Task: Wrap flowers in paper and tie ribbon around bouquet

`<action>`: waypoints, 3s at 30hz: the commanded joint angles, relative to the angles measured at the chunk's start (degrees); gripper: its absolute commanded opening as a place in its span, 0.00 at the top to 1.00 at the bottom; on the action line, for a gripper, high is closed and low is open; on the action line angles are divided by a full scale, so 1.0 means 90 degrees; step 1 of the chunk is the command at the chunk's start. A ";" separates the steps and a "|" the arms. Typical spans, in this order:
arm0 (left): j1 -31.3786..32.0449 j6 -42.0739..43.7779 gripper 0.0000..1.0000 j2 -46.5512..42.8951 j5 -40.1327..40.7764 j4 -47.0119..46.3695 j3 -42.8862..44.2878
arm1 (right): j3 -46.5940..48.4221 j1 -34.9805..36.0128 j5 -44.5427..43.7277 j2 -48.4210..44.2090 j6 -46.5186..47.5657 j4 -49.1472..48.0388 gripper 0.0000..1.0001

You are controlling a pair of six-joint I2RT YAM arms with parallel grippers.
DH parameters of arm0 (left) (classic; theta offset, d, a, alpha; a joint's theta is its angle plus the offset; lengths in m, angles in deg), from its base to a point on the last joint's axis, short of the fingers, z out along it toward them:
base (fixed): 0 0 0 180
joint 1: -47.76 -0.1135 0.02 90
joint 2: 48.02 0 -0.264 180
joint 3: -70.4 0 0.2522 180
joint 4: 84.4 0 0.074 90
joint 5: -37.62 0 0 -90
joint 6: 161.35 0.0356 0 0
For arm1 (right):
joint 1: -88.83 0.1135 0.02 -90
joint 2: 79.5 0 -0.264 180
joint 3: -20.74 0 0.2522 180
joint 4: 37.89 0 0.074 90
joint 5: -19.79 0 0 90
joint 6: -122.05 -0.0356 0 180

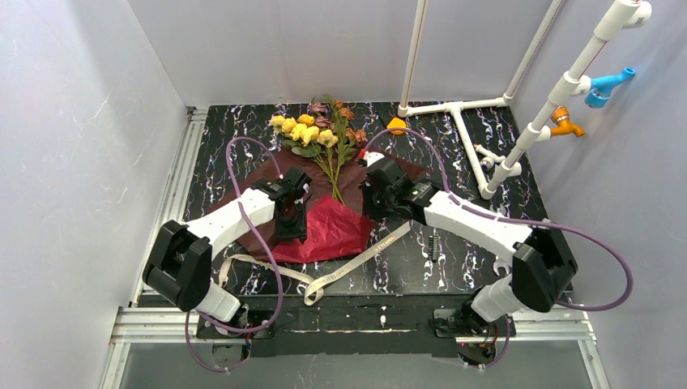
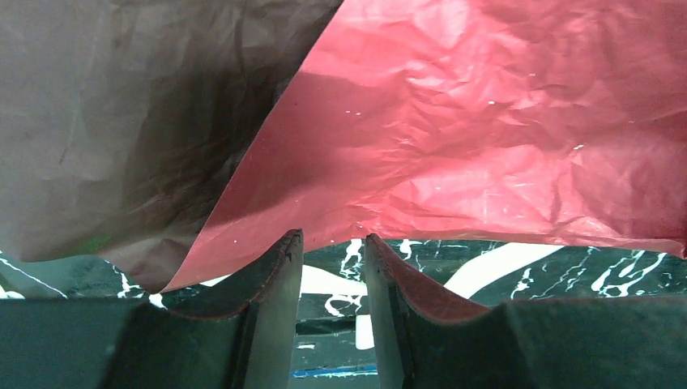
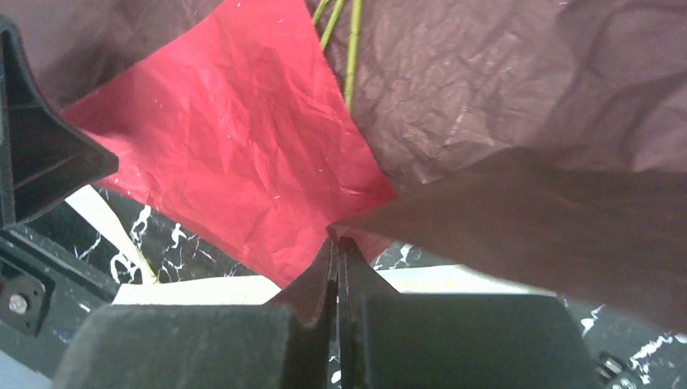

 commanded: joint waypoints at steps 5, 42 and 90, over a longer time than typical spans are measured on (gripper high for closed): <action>-0.0137 -0.0118 0.70 0.0169 -0.0353 -0.0772 -0.0396 | 0.1096 0.0099 0.1754 0.1044 0.1190 0.0274 0.99; -0.2472 -0.0749 0.36 -0.0467 -0.2879 -0.3066 -0.0784 | 0.2315 0.0125 0.4585 0.3798 0.2122 -0.0381 0.99; -0.2646 -0.0385 1.00 0.1537 -0.2902 -0.3328 -0.0025 | 0.0192 -0.2776 0.4926 0.3115 -0.1607 -0.3858 0.20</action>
